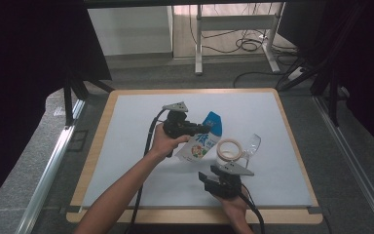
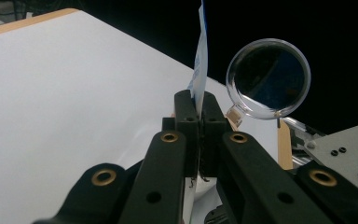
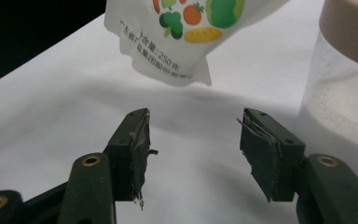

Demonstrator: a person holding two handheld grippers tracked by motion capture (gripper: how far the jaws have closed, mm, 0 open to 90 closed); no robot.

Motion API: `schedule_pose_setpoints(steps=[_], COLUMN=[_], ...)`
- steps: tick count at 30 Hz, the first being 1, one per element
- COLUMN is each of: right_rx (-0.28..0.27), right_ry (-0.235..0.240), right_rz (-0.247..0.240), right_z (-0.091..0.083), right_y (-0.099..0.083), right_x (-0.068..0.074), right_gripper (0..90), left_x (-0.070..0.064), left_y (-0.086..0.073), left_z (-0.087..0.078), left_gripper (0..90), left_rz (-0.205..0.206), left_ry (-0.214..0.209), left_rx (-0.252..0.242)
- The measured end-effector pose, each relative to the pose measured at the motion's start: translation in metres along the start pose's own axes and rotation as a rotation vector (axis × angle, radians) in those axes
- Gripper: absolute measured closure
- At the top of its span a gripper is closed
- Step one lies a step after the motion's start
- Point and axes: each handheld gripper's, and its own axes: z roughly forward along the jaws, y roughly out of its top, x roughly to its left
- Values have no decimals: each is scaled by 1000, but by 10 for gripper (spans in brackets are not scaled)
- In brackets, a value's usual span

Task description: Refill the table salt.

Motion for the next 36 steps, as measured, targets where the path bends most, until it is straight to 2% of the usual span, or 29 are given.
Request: schedule_pose_setpoints(steps=[9, 18, 25, 29, 36], right_rx=[-13, -16, -22, -40, -37], right_ry=[-24, -24, -19, -28, -31], right_rz=[5, 16, 15, -8, -14], right_z=[-10, -18, -18, -19, -18], right_y=[-3, -9, -9, -9, -8], right_x=[-13, -21, -22, -20, -20], right_gripper=[430, 431, 430, 428, 426], left_x=[10, 20, 31, 38, 48], left_y=[-8, -16, -21, -23, -29], left_z=[-15, -31, -47, -53, -67], left_gripper=[894, 894, 895, 895, 895], left_rz=[-22, -45, -53, -33, -58], left_ry=[18, 54, 100, 142, 188], left_rx=[-31, -54, -96, -100, -111])
